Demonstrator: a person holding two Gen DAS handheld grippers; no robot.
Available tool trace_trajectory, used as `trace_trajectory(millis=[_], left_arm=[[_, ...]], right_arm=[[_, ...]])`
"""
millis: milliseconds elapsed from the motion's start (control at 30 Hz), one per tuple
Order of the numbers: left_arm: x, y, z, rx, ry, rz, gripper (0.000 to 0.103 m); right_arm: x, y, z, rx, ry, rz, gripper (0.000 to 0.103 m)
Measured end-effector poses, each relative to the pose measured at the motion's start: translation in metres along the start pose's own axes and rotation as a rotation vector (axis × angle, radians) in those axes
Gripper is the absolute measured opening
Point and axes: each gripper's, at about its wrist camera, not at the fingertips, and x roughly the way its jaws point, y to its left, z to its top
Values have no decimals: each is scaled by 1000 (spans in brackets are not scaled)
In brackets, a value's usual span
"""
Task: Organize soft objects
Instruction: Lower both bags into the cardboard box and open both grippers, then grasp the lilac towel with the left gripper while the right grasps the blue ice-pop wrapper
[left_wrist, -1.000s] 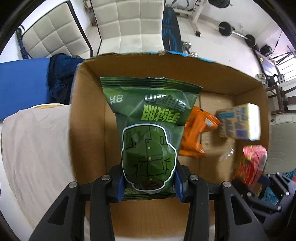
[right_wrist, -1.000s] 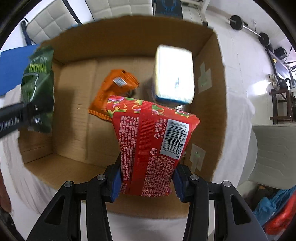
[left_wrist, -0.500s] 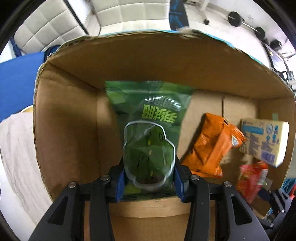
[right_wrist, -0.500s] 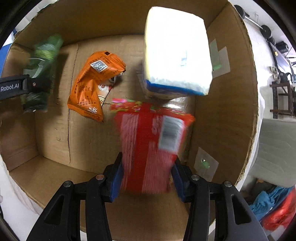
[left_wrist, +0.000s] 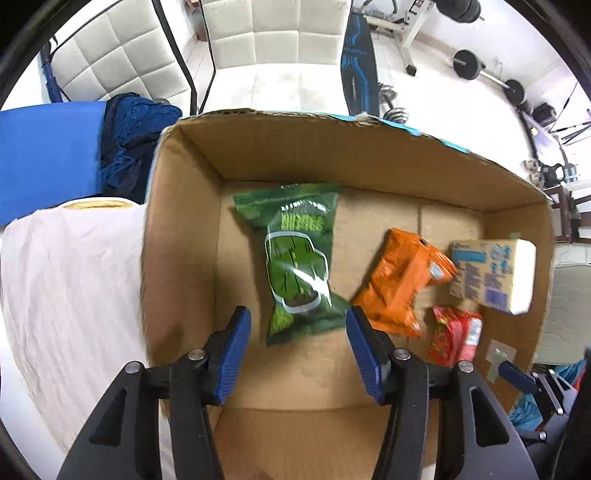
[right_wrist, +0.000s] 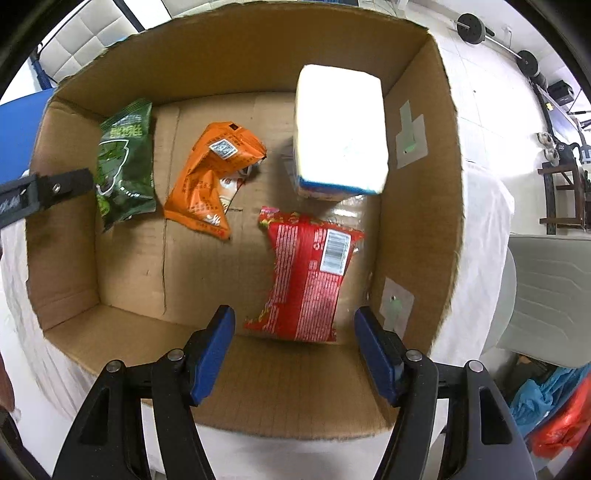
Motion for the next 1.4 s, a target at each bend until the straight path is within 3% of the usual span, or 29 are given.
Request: trace_trajectory(millis=[233,300,433,500,567,633,733,833,1133,1267,1400], left_arm=[[-30,1,-43,28,-59,27,54],[-40,2,-54,33,-87,29,67],[-61,-1,-76,30,-130,13,68],[-70,0,-86,31,-148,16,86],[-78,-1,-94,34,-170,25,90],[-87,-2,-101,31,-189,35,92],[-98,-2,-110,23,-221,41,101],[-107,-2,-119,13,-245,44,101],[-130,-1,-147,-24,-293,10,101],[-136,-2,-162,-14,-300,18,101],[-120,1,-177,-16,-286,67,101]], right_arm=[[-20,5,-21,5,-31,19,70],[-25,3,-30,5,-42,29,70],[-38,10,-45,-5,-67,40,70],[-42,12,-50,-10,-78,46,70],[-49,14,-56,-17,-91,41,70],[-57,16,-62,-20,-114,41,92],[-71,17,-73,-26,-160,49,97],[-87,17,-84,-31,-199,40,103],[-122,15,-117,-24,-320,87,103],[-120,-2,-130,-2,-327,101,103],[-92,-27,-136,10,-276,91,103]])
